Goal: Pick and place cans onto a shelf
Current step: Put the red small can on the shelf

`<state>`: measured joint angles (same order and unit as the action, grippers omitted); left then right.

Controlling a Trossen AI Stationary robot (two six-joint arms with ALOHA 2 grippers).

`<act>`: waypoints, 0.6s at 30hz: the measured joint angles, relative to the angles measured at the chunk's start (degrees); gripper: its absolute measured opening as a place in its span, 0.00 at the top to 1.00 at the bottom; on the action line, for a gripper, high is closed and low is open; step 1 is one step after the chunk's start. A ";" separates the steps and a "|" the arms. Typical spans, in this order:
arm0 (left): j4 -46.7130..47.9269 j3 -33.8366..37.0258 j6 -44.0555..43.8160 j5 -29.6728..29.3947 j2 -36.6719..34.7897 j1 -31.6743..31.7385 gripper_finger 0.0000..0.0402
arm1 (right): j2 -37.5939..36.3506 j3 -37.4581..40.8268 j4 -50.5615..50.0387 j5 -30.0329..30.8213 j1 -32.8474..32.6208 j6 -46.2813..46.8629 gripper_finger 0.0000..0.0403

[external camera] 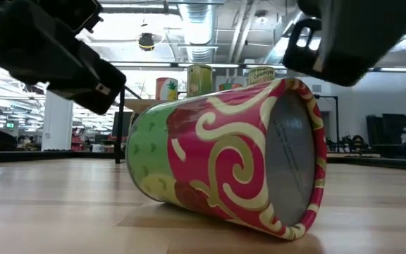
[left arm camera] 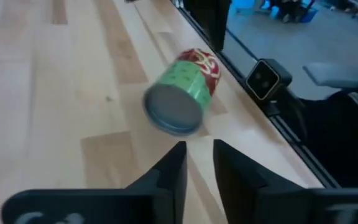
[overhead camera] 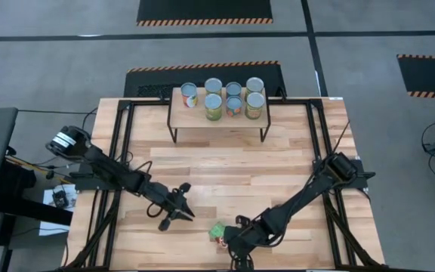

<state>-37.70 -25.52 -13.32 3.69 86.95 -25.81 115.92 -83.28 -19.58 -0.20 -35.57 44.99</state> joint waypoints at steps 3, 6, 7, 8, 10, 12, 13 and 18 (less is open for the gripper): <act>0.62 -1.19 -2.19 -1.58 1.99 -1.30 0.78 | 1.43 -0.10 2.57 -0.43 0.16 1.90 0.97; 1.01 -2.76 -2.43 -1.80 4.36 -2.15 0.74 | 1.81 0.14 2.41 0.22 0.96 1.73 0.97; 1.13 -3.34 -2.43 -2.04 5.04 -2.44 0.72 | 2.34 -0.06 3.13 0.42 1.36 1.73 0.98; 1.10 -4.09 -2.44 -2.67 5.80 -2.53 0.71 | 2.58 -0.11 3.22 0.57 1.78 1.70 0.98; 1.63 -4.84 -3.21 -5.34 6.50 -2.60 0.68 | 2.52 0.11 2.59 1.51 2.10 0.41 0.98; 2.43 -5.57 -4.79 -7.69 7.09 -2.50 0.66 | 2.97 -0.03 4.23 1.58 2.47 -0.28 0.97; 2.49 -5.57 -5.19 -8.06 7.04 -2.44 0.65 | 3.09 -0.07 4.20 1.48 2.66 -0.30 0.97; 2.16 -5.61 -6.68 -9.19 7.00 -2.55 0.61 | 3.38 0.00 4.31 1.96 2.80 -1.87 0.97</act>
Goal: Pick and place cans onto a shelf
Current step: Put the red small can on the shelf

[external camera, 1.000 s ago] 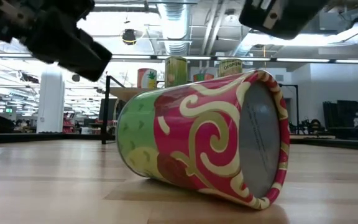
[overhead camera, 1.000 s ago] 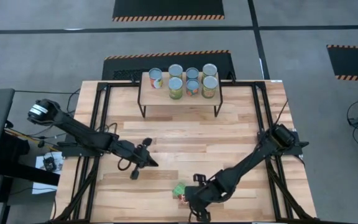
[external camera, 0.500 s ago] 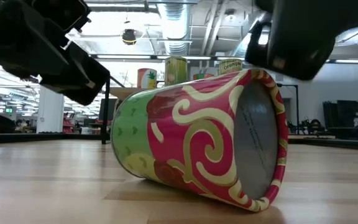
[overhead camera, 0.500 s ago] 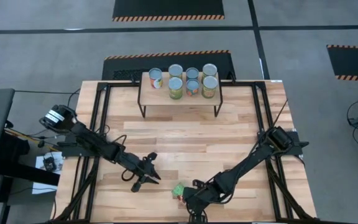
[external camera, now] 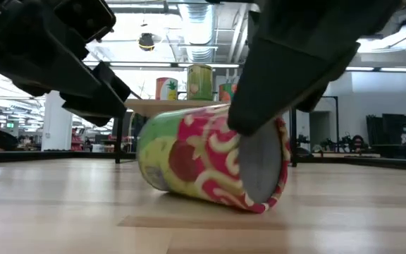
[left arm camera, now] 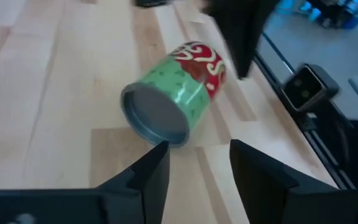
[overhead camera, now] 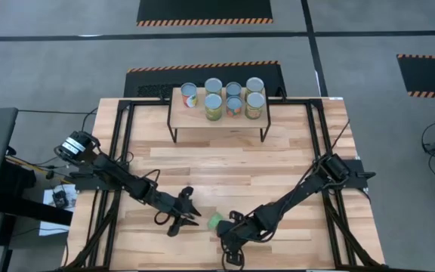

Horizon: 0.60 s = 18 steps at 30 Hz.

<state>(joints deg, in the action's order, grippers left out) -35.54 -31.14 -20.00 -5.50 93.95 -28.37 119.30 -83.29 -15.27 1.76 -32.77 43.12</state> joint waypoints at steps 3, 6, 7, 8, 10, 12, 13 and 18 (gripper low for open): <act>0.11 0.00 -1.74 -0.93 0.00 0.34 0.60 | 0.03 0.00 0.87 0.60 -0.07 -2.08 0.97; -1.25 0.00 -1.74 -1.93 0.00 0.49 0.59 | 0.04 0.00 1.33 1.18 0.33 -3.18 0.97; -1.51 -0.13 -1.74 -2.00 0.00 0.58 0.59 | 0.11 0.00 1.18 1.19 0.56 -3.17 0.97; -1.25 -0.47 -1.73 -2.15 0.00 0.77 0.59 | 0.13 0.00 1.16 1.18 0.81 -3.22 0.97; -1.10 -1.11 -1.04 -2.48 -0.02 1.27 0.59 | 0.13 0.00 1.34 1.42 1.21 -3.65 0.97; -1.09 -1.74 -0.03 -2.73 -0.02 1.53 0.59 | 0.13 -0.01 1.57 1.37 1.42 -4.39 0.97; -1.13 -2.01 0.28 -2.67 -0.02 1.58 0.59 | 0.11 -0.35 0.74 1.24 1.31 -4.45 0.97; -0.87 -2.16 0.69 -3.22 -0.04 2.37 0.59 | -2.15 -4.32 -11.72 1.13 -1.33 -1.05 0.97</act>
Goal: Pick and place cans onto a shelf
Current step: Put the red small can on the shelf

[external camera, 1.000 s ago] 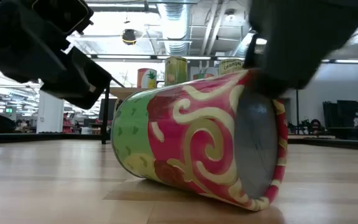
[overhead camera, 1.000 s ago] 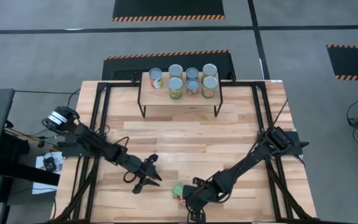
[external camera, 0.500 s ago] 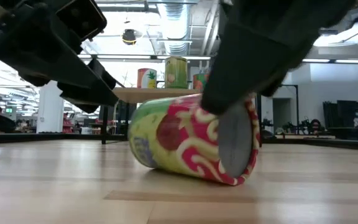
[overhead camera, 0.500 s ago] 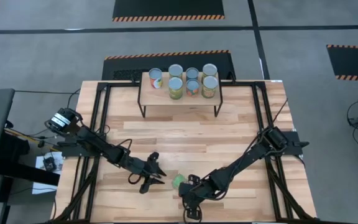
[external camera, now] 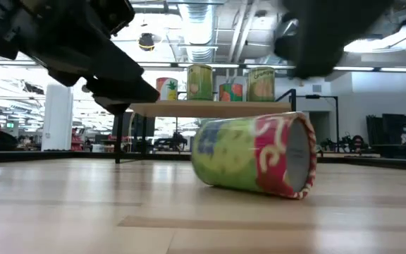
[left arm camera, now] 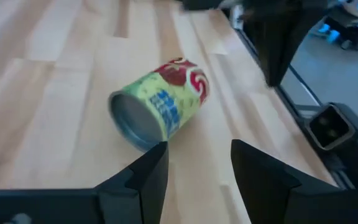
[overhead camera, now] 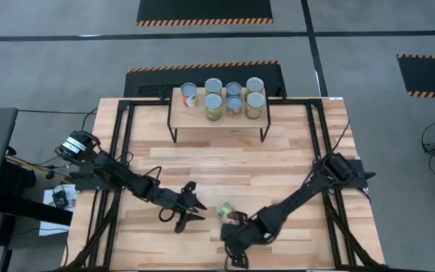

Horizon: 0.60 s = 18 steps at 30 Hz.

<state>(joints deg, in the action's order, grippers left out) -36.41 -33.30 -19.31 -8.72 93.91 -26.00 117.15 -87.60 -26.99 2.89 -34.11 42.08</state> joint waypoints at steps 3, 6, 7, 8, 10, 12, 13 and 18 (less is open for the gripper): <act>0.01 0.00 0.19 -1.15 0.00 0.75 0.59 | -0.27 -1.08 -9.70 0.12 -1.49 4.64 0.97; -0.08 0.00 0.87 -1.19 0.00 1.46 0.59 | -0.27 -1.19 -16.92 1.43 -1.63 9.33 0.97; -0.16 0.00 1.05 -1.19 0.00 1.69 0.59 | -0.24 -1.21 -19.71 1.64 -1.53 10.98 0.97; -0.17 0.00 1.25 -1.18 0.00 1.97 0.59 | -0.20 -1.21 -22.73 2.11 -1.48 12.62 0.97; 0.03 0.00 1.53 -1.19 -0.02 2.43 0.59 | -0.16 -1.21 -29.74 3.72 -1.16 15.81 0.97; 0.37 0.00 1.58 -1.20 -0.02 2.64 0.60 | -0.16 -1.21 -36.97 5.59 -0.63 18.82 0.97; 0.52 0.00 1.81 -1.33 -0.02 2.67 0.60 | -0.16 -1.21 -40.55 6.84 -0.37 19.95 0.97; 0.68 0.00 3.21 -2.26 -0.02 2.63 0.62 | -0.16 -0.67 -43.66 16.69 2.34 18.63 0.99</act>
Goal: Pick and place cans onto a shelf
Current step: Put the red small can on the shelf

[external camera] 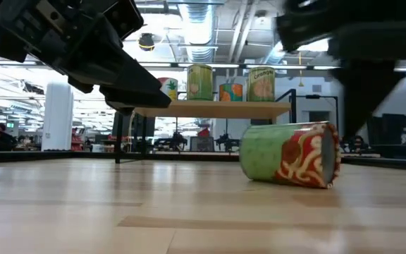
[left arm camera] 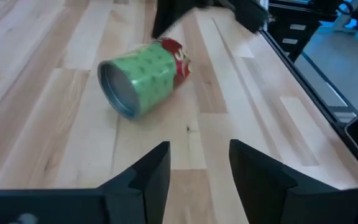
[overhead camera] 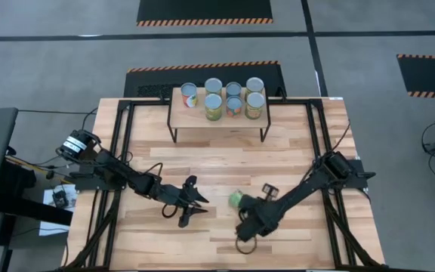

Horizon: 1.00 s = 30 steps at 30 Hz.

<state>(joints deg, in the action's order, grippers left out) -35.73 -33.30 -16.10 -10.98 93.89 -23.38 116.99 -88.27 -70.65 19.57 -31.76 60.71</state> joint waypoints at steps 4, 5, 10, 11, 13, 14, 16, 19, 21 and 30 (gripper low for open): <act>0.14 0.00 -0.02 -0.22 0.00 0.73 0.63 | 0.07 0.39 8.61 0.46 2.22 -8.14 0.98; 0.43 0.00 -0.04 -0.21 -0.01 1.00 0.63 | 0.07 0.39 10.42 0.48 2.54 -9.71 0.98; 4.05 0.00 -0.48 0.04 -0.02 2.61 0.61 | 0.07 0.39 14.82 2.09 3.03 -13.16 0.99; 4.63 0.00 -0.50 0.21 -0.02 2.84 0.60 | 0.07 0.39 14.77 2.68 3.03 -13.14 0.99; 5.36 0.01 -0.51 1.18 -0.02 3.25 0.58 | 0.07 0.39 14.60 3.53 3.03 -12.74 0.98; 5.53 0.02 -0.48 1.78 -0.02 3.30 0.57 | 0.07 0.39 14.59 4.24 3.04 -12.51 0.98; 5.51 0.02 0.24 2.76 -0.02 3.23 0.55 | 0.07 0.39 15.17 5.43 3.39 -12.51 0.98; 5.55 0.02 0.67 3.19 -0.02 3.13 0.53 | 0.07 0.39 17.40 6.11 3.79 -15.11 0.98; 6.10 0.02 0.92 3.17 -0.02 3.15 0.53 | 0.07 0.39 19.30 6.84 3.84 -17.18 0.99; 10.20 0.04 2.87 3.06 -0.08 1.88 0.55 | 0.04 0.39 19.66 17.90 2.79 -20.32 0.99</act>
<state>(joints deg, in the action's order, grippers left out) -25.53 -33.26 -13.23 -7.92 93.80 -21.49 117.03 -87.88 -50.98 37.47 -28.97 40.39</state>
